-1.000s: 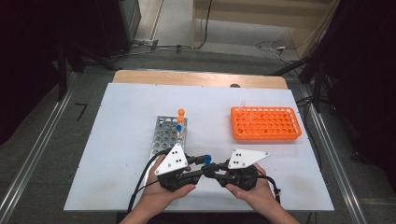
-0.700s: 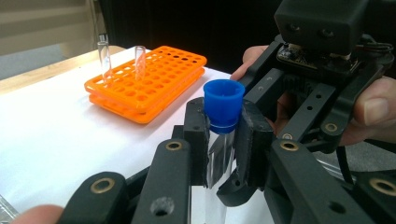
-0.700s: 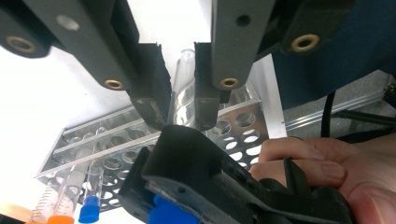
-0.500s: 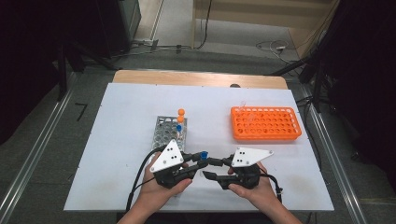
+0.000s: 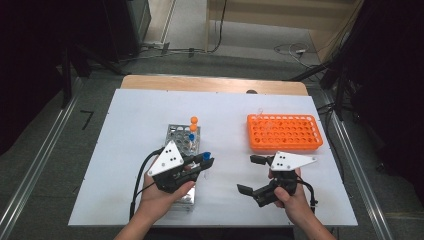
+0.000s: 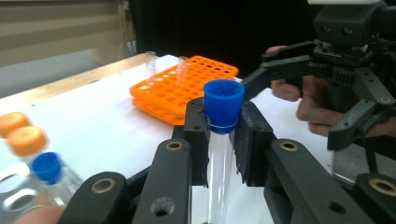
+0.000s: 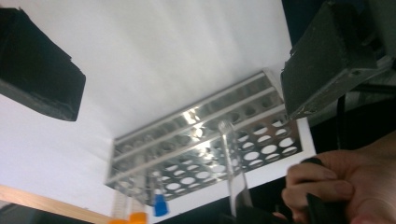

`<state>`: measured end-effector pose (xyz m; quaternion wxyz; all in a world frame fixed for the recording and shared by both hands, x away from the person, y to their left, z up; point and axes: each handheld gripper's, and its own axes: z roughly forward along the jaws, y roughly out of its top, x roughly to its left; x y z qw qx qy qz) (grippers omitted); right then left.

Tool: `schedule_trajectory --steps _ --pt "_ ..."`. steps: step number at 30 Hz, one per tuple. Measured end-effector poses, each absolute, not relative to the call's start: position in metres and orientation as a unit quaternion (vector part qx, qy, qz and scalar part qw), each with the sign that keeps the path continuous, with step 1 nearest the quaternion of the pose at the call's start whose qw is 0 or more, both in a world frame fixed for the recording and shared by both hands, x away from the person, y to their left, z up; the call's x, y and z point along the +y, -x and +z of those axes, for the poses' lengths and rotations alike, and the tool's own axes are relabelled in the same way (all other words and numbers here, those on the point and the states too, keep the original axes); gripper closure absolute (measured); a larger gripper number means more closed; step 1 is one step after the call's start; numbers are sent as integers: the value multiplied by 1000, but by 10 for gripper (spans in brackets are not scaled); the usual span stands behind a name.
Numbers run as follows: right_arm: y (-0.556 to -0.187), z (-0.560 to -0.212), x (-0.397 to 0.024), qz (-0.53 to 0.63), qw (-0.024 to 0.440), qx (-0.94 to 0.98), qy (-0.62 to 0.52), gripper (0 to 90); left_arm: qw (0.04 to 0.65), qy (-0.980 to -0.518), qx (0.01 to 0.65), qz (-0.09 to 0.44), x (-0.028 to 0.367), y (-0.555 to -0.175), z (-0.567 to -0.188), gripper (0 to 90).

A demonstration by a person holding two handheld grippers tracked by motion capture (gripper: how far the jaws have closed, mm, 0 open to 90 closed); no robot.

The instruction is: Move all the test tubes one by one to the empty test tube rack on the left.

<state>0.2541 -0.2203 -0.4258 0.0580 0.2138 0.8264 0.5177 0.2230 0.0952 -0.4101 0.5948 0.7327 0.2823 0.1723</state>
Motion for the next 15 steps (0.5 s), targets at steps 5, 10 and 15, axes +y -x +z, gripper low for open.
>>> schedule_trajectory --steps 5,10,15 --pt "-255 -427 -237 516 68 823 -227 0 596 -723 298 183 109 -229 -405 765" --pt "-254 -428 -252 514 74 819 -242 0 595 -716 308 196 119 -236 -402 765" --pt "-253 -432 -268 509 82 817 -258 0 596 -707 319 207 126 -246 -401 765"
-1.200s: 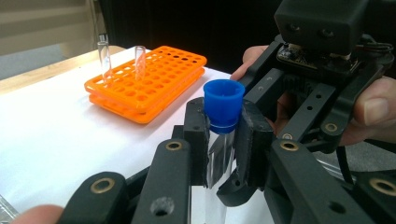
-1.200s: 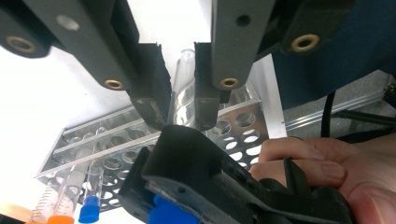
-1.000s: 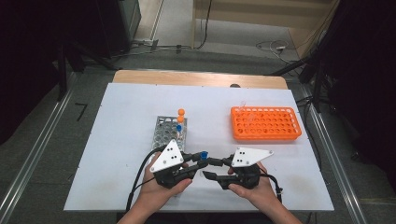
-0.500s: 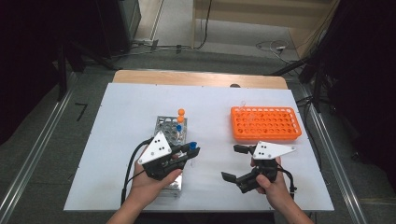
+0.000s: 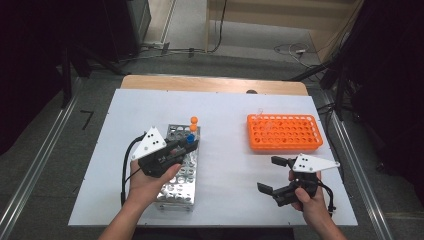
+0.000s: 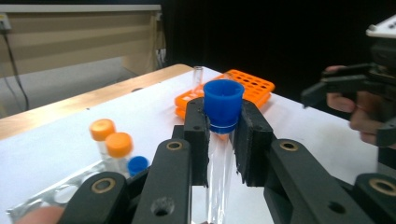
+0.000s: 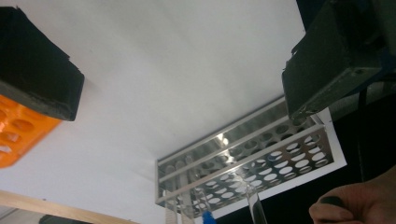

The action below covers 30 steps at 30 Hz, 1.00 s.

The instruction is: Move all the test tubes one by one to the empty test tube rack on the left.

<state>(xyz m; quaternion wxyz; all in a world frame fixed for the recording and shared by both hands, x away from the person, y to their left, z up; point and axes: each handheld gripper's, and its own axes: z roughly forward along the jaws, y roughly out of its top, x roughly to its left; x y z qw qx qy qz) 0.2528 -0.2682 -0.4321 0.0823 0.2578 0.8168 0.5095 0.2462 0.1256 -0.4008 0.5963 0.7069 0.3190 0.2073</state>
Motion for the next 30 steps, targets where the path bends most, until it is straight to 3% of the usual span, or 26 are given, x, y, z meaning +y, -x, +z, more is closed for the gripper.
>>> schedule_trajectory --steps 11,30 --pt "-251 -440 -293 503 90 811 -284 0 592 -694 340 229 129 -268 -411 765" --pt "-251 -441 -292 502 90 813 -280 0 570 -704 350 240 127 -275 -431 765"
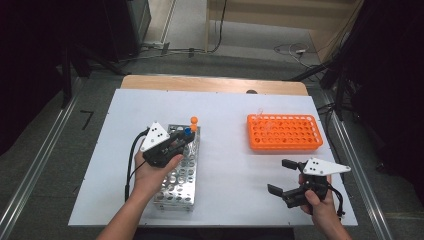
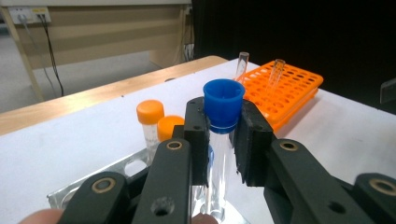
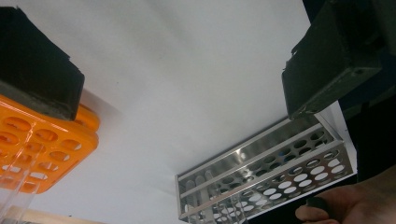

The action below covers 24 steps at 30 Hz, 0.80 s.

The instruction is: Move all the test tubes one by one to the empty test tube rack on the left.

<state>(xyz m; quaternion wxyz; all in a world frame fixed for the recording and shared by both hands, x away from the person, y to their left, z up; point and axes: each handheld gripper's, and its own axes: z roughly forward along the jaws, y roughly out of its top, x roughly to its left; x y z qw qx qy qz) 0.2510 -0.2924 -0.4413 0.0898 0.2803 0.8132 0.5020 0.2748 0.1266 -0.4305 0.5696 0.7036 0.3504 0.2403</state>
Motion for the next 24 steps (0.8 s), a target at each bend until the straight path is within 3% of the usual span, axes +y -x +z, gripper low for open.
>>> schedule_trajectory --steps 8,24 --pt "-252 -442 -292 501 90 814 -279 0 526 -731 361 242 118 -275 -435 763" --pt "-252 -441 -294 503 91 811 -284 0 518 -740 367 222 114 -272 -435 717"
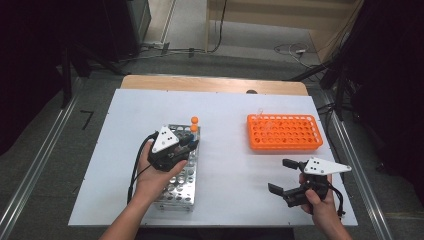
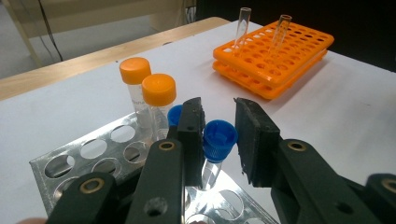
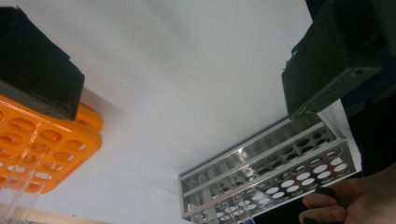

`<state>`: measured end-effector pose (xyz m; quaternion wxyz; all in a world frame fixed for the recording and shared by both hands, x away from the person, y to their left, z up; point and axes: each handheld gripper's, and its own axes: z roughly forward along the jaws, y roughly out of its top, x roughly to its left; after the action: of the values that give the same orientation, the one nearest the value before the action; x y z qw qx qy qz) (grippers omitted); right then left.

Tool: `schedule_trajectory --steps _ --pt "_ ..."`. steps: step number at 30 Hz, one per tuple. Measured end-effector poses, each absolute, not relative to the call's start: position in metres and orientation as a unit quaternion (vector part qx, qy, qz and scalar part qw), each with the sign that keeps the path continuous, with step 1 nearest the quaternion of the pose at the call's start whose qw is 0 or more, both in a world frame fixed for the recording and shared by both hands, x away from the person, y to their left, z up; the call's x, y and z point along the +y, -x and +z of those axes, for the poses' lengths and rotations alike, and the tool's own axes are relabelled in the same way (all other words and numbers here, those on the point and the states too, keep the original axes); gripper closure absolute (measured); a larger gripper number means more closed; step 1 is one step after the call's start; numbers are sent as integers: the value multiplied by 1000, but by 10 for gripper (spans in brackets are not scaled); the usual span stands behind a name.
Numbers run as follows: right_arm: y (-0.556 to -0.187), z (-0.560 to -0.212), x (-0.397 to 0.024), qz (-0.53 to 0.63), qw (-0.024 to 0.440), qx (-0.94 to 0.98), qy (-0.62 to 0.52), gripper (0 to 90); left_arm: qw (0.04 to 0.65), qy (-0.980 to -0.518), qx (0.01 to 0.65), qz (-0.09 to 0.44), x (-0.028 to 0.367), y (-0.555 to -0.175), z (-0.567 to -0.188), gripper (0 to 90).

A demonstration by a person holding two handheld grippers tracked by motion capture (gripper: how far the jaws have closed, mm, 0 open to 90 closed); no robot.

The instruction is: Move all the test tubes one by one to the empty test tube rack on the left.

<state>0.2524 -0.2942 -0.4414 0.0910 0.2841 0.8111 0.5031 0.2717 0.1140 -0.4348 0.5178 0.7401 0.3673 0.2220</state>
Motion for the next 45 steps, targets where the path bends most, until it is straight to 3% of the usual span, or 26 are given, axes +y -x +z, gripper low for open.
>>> schedule_trajectory --steps 5,15,22,33,38,45 --pt "-254 -441 -295 505 95 808 -287 0 541 -724 373 207 121 -267 -432 585" --pt "-268 -439 -295 510 106 796 -307 0 574 -710 361 187 132 -247 -427 159" --pt "-282 -437 -295 513 114 788 -320 0 582 -705 357 190 135 -232 -424 16" --pt "-316 -440 -295 506 131 774 -358 66 591 -705 350 177 140 -219 -431 0" --pt "-329 -443 -287 490 139 776 -371 142 589 -706 354 173 142 -216 -435 0" --pt "-346 -448 -281 464 160 771 -406 330 588 -706 357 172 144 -214 -437 0"
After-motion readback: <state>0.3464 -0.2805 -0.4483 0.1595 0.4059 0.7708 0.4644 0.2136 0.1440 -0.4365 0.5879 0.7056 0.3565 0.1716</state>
